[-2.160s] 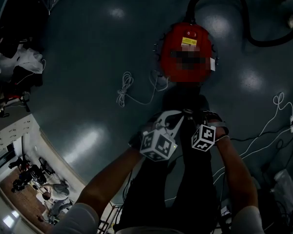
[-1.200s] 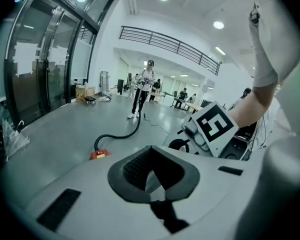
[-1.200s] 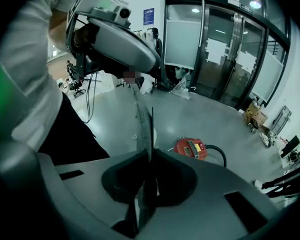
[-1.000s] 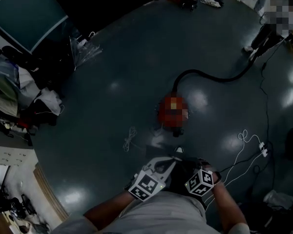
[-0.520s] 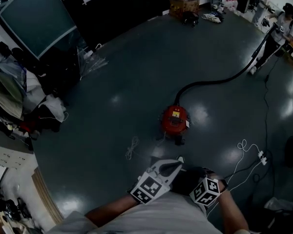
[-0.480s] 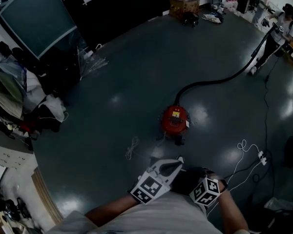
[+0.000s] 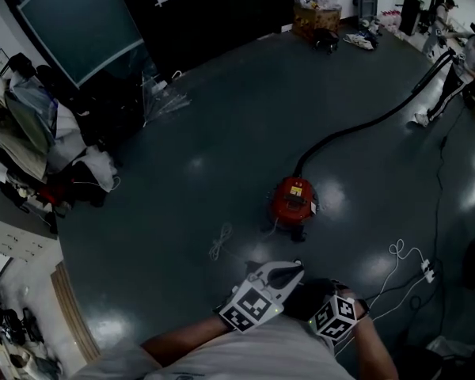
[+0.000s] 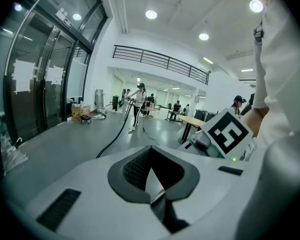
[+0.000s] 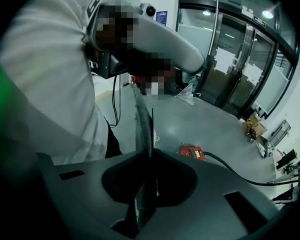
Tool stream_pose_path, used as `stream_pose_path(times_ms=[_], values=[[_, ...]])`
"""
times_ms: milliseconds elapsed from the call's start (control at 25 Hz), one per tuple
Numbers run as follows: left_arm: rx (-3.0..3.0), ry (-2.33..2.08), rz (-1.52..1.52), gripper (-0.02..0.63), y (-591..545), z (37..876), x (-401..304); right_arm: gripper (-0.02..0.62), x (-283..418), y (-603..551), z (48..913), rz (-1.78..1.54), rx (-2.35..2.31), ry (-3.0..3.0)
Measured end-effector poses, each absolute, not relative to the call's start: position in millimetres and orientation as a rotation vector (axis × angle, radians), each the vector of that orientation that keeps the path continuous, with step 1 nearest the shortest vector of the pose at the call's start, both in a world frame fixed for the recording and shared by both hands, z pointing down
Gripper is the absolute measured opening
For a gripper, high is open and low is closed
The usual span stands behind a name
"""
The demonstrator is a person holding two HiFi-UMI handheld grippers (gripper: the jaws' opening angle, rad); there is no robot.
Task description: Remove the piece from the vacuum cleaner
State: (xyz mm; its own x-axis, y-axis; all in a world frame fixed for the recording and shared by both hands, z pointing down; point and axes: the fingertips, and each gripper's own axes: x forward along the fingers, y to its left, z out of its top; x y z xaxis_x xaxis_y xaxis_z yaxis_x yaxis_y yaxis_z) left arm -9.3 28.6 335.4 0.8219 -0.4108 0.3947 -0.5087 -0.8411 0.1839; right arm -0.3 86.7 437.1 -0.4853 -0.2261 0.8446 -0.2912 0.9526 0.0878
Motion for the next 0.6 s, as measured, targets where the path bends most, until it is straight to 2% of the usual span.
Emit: stream_pose_path(times_ms=[600], values=[[2.720,-0.736,0.513,0.006,25.9,338.2,-18.3,0.040,-11.4,81.7,438.0,0.063,0.324,-2.106]])
